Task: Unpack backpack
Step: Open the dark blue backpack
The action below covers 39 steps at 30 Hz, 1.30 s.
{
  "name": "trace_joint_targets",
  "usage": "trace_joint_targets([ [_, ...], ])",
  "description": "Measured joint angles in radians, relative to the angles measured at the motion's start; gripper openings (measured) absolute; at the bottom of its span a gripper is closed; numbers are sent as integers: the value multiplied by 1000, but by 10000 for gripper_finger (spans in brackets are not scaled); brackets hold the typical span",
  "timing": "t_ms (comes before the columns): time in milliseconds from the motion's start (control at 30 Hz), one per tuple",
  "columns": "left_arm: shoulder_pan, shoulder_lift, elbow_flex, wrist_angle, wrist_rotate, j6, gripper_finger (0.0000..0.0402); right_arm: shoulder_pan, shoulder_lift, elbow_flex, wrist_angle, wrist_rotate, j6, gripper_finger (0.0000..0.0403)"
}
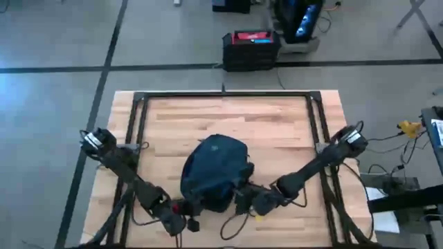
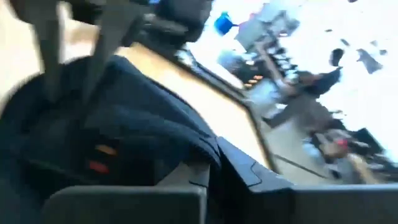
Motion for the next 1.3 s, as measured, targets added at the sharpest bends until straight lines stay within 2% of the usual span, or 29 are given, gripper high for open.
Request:
trace_joint_targets([
  [200, -4, 0, 0, -58, 3, -84, 99, 10, -44, 0, -86, 167, 11, 1],
  [333, -5, 0, 0, -56, 22, -93, 104, -41, -74, 0, -175, 222, 74, 0],
  [500, -4, 0, 0, -52, 58, -126, 99, -196, -86, 0, -259, 233, 93, 0],
  [733, -4, 1, -1, -52, 179, -186, 81, -492, -86, 0, -366, 218, 156, 0],
  [833, -4, 1, -1, -52, 207, -210, 80, -600, -86, 0, -410, 104, 243, 0],
  [1000, -5, 1, -1, -53, 211, -239, 81, -741, -85, 0, -518, -328, 508, 0],
  [1067, -5, 1, -1, -53, 226, -249, 80, -783, -84, 0, -556, -465, 548, 6],
  [1133, -7, 1, -1, -53, 231, -265, 80, -804, -86, -1, -580, -527, 549, 21],
  [1300, -16, 1, -2, -53, 233, -287, 80, -802, -145, -1, -606, -532, 489, 87],
])
